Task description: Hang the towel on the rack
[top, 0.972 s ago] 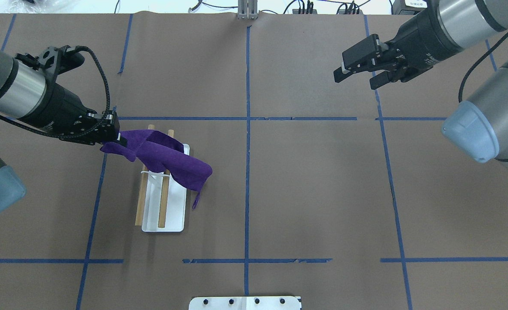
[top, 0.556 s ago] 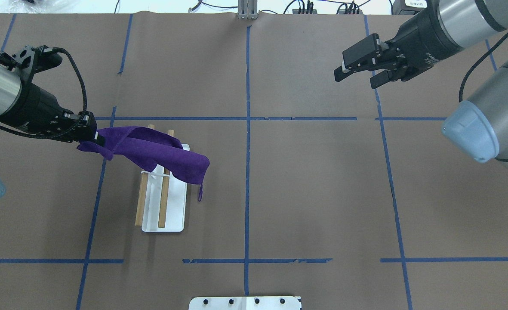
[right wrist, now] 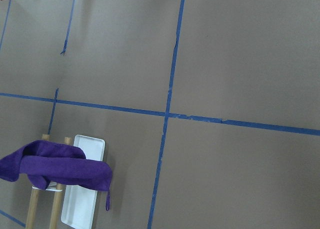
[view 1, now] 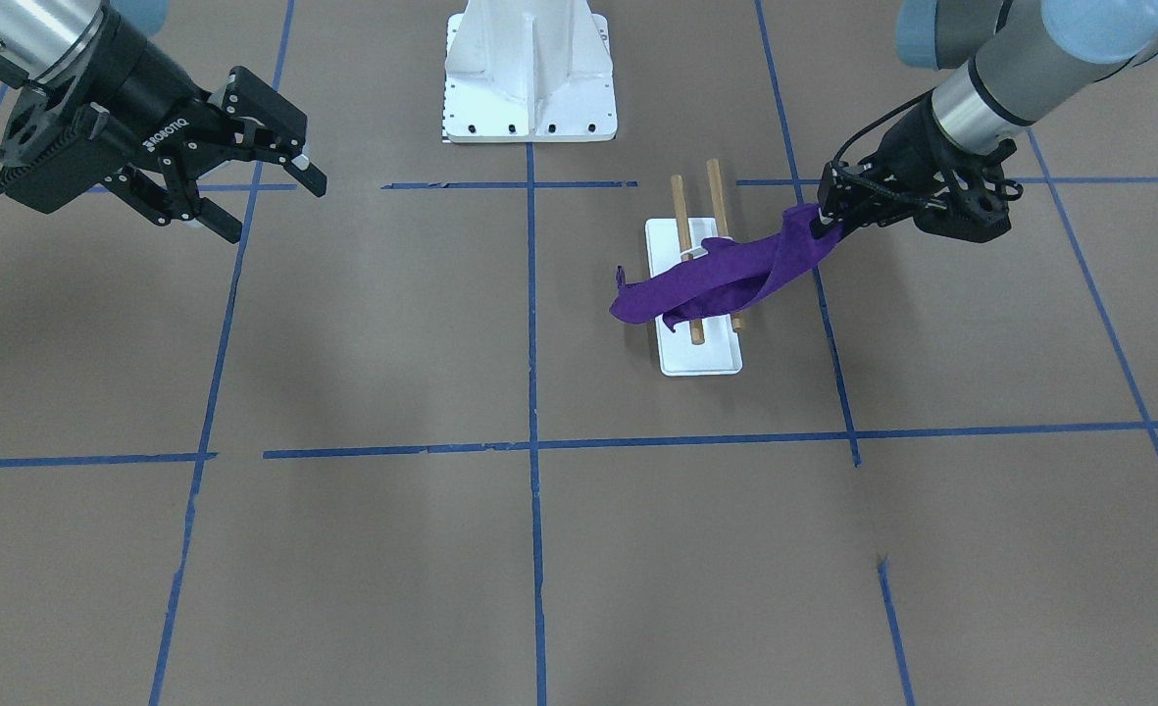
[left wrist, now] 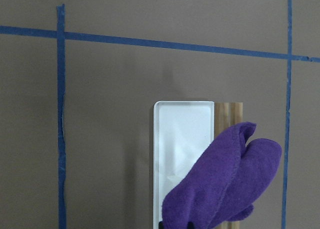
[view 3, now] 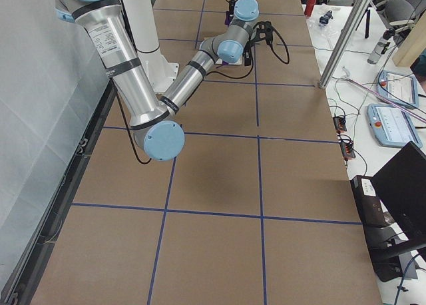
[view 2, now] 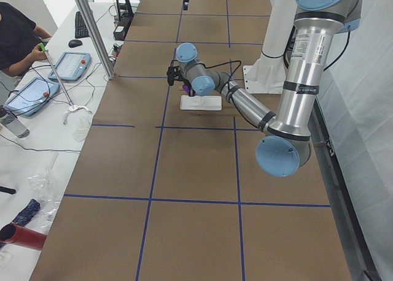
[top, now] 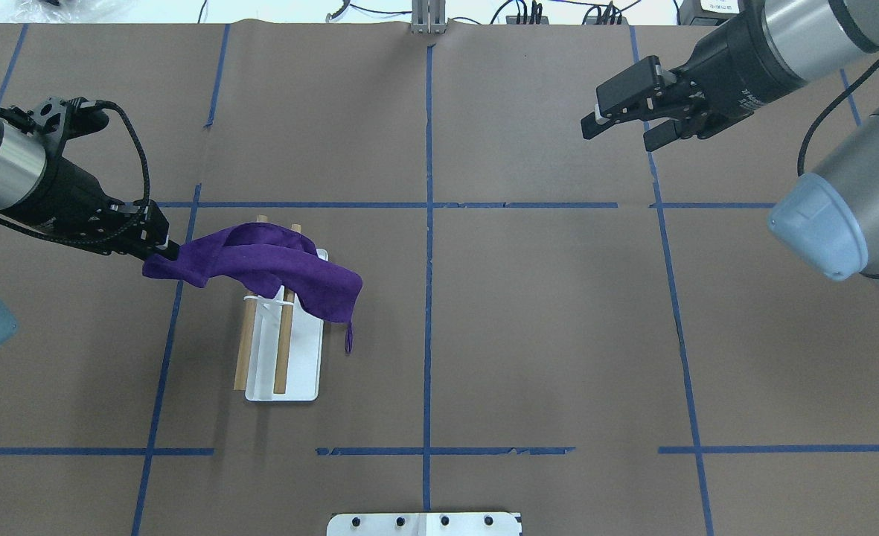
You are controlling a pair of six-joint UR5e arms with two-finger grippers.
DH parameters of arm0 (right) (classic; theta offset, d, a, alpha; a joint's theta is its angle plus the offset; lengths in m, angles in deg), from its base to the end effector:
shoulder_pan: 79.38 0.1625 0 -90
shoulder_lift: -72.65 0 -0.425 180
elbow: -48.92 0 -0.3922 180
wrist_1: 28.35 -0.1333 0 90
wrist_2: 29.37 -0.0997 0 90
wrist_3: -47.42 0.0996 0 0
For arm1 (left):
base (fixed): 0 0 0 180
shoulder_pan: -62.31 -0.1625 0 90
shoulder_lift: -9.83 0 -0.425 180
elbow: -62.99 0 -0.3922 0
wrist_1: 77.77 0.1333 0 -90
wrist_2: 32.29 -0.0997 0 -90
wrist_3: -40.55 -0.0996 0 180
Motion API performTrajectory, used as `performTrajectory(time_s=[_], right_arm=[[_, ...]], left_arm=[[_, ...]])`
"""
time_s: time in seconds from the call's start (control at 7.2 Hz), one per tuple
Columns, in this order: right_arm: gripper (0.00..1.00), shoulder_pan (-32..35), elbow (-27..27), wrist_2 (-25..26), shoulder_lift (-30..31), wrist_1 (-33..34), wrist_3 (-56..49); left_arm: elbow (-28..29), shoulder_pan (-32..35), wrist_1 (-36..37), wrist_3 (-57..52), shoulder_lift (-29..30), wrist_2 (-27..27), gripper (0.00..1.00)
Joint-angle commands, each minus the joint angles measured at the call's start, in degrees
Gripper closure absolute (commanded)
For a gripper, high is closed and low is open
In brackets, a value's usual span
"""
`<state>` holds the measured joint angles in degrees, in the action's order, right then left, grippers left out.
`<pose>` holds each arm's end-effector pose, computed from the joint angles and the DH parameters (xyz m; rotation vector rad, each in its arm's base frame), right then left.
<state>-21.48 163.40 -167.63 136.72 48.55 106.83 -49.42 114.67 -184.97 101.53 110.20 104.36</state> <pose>-0.2368 -0.4885 0.1828 0.1844 -1.2560 -0.0554 0.2710 -0.4511 0.3358 -0.0405 1.1129 -0.0096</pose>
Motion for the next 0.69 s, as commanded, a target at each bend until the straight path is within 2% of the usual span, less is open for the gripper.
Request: performTrajectory(time_s=[0.0, 0.28, 0.42, 0.56], right_arm=[[0.00, 0.28, 0.13, 0.00, 0.00, 0.00, 0.00], [0.00, 1.41, 0.21, -0.09, 0.35, 0.26, 0.09], [0.00, 4.03, 0.30, -0.09, 2.53, 0.87, 0.09], [0.00, 6.41, -0.22, 0.00, 5.16, 0.88, -0.09]], left_arm=[[1.85, -0.07, -1.53, 0.20, -0.17, -0.06, 0.00], [2.03, 0.02, -1.53, 0.02, -0.35, 0.02, 0.00], [2.29, 0.28, -1.61, -0.50, -0.09, -0.07, 0.00], [3.16, 2.11, -1.27, -7.21, -0.08, -0.15, 0.00]])
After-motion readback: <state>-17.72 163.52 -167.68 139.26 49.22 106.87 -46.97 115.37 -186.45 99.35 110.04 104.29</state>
